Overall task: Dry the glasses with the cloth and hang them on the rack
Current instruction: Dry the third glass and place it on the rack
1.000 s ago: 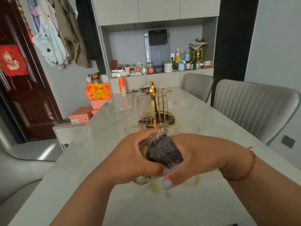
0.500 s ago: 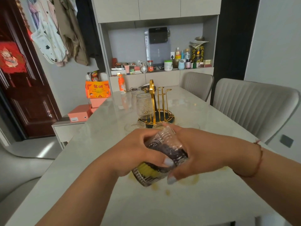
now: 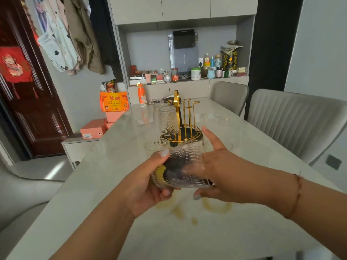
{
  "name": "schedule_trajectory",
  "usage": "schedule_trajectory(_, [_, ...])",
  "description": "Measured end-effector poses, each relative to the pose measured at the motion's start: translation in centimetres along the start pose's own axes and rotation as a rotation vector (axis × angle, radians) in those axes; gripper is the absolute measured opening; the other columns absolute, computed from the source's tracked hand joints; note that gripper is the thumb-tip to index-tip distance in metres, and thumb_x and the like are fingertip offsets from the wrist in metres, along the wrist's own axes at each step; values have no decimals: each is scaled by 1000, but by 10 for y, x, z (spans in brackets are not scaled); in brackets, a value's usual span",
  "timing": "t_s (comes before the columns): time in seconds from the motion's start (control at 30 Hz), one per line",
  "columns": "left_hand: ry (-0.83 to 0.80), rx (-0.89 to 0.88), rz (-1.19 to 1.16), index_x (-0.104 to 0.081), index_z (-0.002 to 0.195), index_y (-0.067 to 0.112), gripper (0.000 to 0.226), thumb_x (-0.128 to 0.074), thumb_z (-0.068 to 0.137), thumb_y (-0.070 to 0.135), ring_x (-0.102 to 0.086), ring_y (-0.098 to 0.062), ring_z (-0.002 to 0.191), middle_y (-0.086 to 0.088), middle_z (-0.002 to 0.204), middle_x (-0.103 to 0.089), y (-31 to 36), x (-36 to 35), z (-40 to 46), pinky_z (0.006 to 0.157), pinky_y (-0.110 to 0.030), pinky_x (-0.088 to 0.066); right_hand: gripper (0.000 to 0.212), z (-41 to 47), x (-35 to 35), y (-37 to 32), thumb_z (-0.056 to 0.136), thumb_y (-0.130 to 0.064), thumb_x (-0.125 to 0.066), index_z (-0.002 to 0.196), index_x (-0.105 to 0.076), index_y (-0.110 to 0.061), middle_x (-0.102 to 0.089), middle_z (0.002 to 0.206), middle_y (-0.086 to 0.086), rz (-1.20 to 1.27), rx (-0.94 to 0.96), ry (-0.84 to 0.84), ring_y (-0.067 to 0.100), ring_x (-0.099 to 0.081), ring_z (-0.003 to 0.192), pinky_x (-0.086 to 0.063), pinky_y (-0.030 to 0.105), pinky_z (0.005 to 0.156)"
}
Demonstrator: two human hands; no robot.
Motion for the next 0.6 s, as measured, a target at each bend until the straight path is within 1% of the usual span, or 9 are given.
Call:
schedule_trajectory(0.07, [-16, -129, 53, -76, 80, 21, 23, -76, 68, 41, -55, -12, 47, -6, 72, -68, 5, 2, 3, 40, -21, -41, 59, 2, -7, 5, 80, -68, -48, 131, -50, -38, -67, 118, -13, 30, -44, -99, 3, -54, 120, 28, 39, 112])
schedule_trajectory(0.13, [-3, -259, 195, -73, 89, 27, 34, -74, 60, 45, -60, -12, 59, -4, 82, -71, 11, 3, 5, 43, -22, -44, 68, 2, -5, 11, 73, -60, -69, 133, -50, -35, -52, 131, -22, 415, -145, -129, -4, -43, 125, 3, 32, 121])
schedule_trajectory(0.2, [29, -417, 416, -67, 98, 30, 42, -73, 59, 45, -66, -15, 72, 1, 89, -73, 19, 4, 3, 51, -24, -50, 68, -1, 0, 12, 64, -32, -86, 126, -57, -29, -60, 125, -14, 1048, -145, -122, 6, -54, 121, -37, 28, 108])
schedule_trajectory(0.27, [18, -596, 548, -61, 108, 26, 54, -78, 58, 35, -69, -13, 85, 5, 97, -72, 24, 1, -1, 65, -24, -55, 67, -5, -3, 11, 62, -30, -87, 122, -61, -16, -65, 121, 5, 1457, -136, -120, 22, -59, 118, -43, 33, 102])
schedule_trajectory(0.33, [-14, -663, 585, -58, 114, 27, 63, -84, 57, 27, -69, -12, 96, 10, 104, -69, 22, -3, -2, 75, -25, -57, 64, -8, -10, 11, 66, -37, -82, 120, -62, -8, -66, 121, 14, 1556, -212, -83, 27, -60, 118, -43, 36, 104])
schedule_trajectory(0.4, [-33, -584, 546, -55, 121, 32, 73, -88, 57, 20, -69, -11, 101, 13, 109, -69, 21, -1, 1, 75, -25, -57, 41, -8, -9, 17, 74, -34, -76, 112, -69, -20, -72, 111, -6, 1406, -304, 13, 7, -64, 108, -47, 18, 91])
schedule_trajectory(0.47, [-58, -414, 445, -53, 128, 38, 81, -89, 57, 27, -71, -17, 99, 11, 111, -70, 19, 4, 5, 70, -26, -57, 24, -10, 1, 21, 82, -35, -70, 105, -66, -40, -64, 105, -28, 1042, -290, 38, -17, -55, 103, -42, 6, 87])
schedule_trajectory(0.53, [-104, -216, 327, -55, 128, 32, 84, -86, 54, 55, -72, -23, 74, 0, 97, -74, 15, 2, 8, 54, -27, -55, 31, -9, 6, 19, 86, -49, -61, 116, -57, -49, -50, 119, -37, 471, -225, -12, -20, -36, 122, -15, 20, 116])
schedule_trajectory(0.6, [-102, -131, 267, -56, 120, 20, 74, -77, 61, 60, -63, -18, 50, -4, 75, -70, 11, -2, 9, 41, -22, -46, 47, -8, 3, 13, 84, -61, -51, 128, -50, -46, -59, 125, -27, 59, -79, 26, -6, -48, 124, 11, 41, 118])
Point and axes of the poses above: each hand's wrist, its own z-axis towards the middle knuckle, its own x-axis out of the back of the hand, y = z × x, the point moved 5 cm from there along z, towards the middle knuckle
